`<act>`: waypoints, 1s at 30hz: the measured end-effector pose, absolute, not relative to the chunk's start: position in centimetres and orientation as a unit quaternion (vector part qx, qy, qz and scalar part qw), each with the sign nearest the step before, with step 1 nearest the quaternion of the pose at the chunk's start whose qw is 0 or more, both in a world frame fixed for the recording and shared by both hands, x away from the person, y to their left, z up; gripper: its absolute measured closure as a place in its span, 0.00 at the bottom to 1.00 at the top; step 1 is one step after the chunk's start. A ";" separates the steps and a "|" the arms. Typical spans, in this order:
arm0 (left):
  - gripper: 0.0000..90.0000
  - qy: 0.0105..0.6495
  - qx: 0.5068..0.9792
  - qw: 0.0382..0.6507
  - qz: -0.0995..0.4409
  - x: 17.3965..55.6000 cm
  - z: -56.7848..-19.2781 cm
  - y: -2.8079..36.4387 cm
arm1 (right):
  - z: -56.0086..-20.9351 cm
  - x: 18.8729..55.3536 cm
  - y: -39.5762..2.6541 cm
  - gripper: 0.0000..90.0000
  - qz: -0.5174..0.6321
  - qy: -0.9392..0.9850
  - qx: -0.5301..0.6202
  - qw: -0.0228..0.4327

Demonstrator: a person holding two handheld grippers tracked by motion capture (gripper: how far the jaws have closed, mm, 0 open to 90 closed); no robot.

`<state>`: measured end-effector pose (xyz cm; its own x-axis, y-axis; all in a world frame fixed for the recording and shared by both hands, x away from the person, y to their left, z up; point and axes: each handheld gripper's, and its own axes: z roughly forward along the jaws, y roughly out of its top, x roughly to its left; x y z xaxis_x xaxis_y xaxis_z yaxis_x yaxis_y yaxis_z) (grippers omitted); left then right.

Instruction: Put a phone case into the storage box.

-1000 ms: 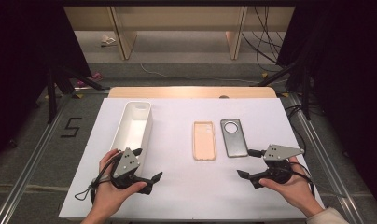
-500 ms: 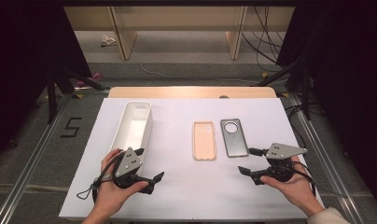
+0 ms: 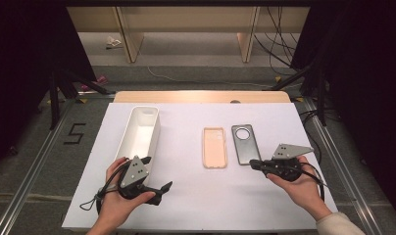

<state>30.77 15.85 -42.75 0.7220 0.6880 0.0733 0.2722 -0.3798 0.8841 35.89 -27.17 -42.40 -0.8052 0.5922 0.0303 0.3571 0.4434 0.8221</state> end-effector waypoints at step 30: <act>0.00 0.301 0.800 0.470 0.219 30.6 -42.8 15.9 | -46.1 43.9 -29.9 1.00 0.283 0.846 0.433 0.131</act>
